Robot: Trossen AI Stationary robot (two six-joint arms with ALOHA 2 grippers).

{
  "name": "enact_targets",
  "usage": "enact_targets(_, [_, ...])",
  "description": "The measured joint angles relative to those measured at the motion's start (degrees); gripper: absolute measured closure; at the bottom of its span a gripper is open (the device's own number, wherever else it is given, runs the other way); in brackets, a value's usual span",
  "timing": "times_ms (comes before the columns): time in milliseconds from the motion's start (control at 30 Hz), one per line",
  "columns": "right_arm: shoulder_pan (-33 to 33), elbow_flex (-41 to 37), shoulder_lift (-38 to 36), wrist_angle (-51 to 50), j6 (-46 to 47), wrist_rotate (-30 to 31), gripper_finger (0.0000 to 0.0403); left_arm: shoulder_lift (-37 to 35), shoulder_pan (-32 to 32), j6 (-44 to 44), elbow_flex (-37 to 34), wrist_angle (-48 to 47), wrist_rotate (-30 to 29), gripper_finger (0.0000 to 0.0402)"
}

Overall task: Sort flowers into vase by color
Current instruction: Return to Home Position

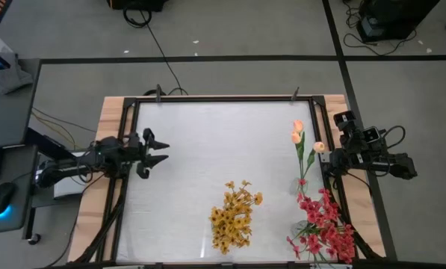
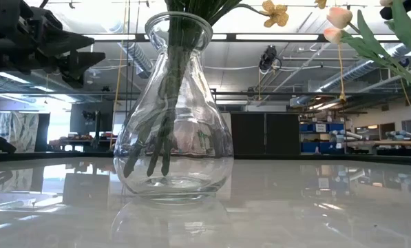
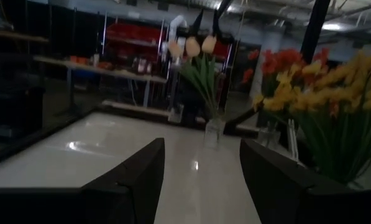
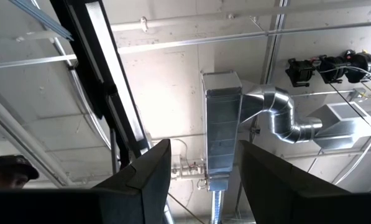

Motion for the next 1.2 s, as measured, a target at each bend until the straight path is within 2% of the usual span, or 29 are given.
enact_targets(167, [0.0,0.0,0.0,0.0,0.0,0.0,0.0210,0.0,0.0,0.3,0.0,-5.9,0.0,0.0186])
enact_targets(1200, [0.0,0.0,0.0,0.0,0.0,0.0,0.0210,0.2,0.0,1.5,-0.1,-6.0,0.0,0.0186])
